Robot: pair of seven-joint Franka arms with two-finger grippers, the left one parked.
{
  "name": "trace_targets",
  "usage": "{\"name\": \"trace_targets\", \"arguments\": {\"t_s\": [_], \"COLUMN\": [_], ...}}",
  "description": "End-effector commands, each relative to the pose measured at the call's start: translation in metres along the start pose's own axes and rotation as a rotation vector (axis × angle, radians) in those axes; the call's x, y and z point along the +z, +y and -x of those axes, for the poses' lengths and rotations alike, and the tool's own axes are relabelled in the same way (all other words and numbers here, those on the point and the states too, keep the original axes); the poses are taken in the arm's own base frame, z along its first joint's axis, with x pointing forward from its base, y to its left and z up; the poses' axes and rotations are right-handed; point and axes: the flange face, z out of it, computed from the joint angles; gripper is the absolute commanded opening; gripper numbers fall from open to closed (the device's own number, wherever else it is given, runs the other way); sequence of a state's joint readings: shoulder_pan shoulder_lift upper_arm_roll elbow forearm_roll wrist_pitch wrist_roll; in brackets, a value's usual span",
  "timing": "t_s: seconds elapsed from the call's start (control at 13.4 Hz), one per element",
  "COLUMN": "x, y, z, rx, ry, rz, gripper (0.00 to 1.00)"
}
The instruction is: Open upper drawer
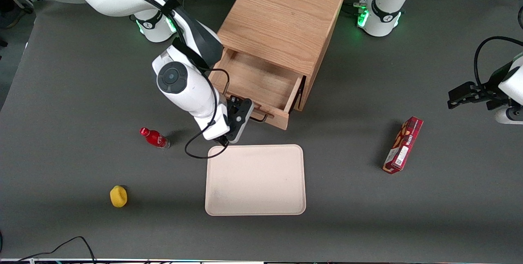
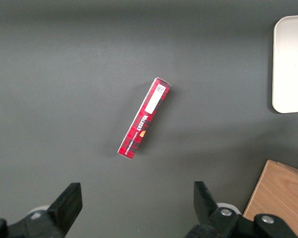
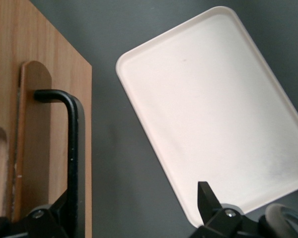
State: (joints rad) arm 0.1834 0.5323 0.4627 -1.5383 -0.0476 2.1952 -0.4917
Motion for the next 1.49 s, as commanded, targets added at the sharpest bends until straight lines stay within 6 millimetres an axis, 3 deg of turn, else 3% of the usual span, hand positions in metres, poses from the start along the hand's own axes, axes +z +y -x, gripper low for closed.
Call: {"name": "trace_targets", "arguments": {"t_s": [0.0,0.22,0.52,1.19,1.41], "x": [-0.006,-0.015,-0.016,-0.023,-0.027], "y": [0.029,0.053,0.069,0.089,0.086], "z": [0.005,0.01,0.017,0.022,0.019], "rx": [-0.031,-0.017,0.006,0.0,0.097], "ry": [0.012,0.058,0.075,0.104,0.176], "rz": [0.042,0.092,0.115,0.11,0.015], "gripper": [1.0,1.0,1.0,1.0,1.0]}}
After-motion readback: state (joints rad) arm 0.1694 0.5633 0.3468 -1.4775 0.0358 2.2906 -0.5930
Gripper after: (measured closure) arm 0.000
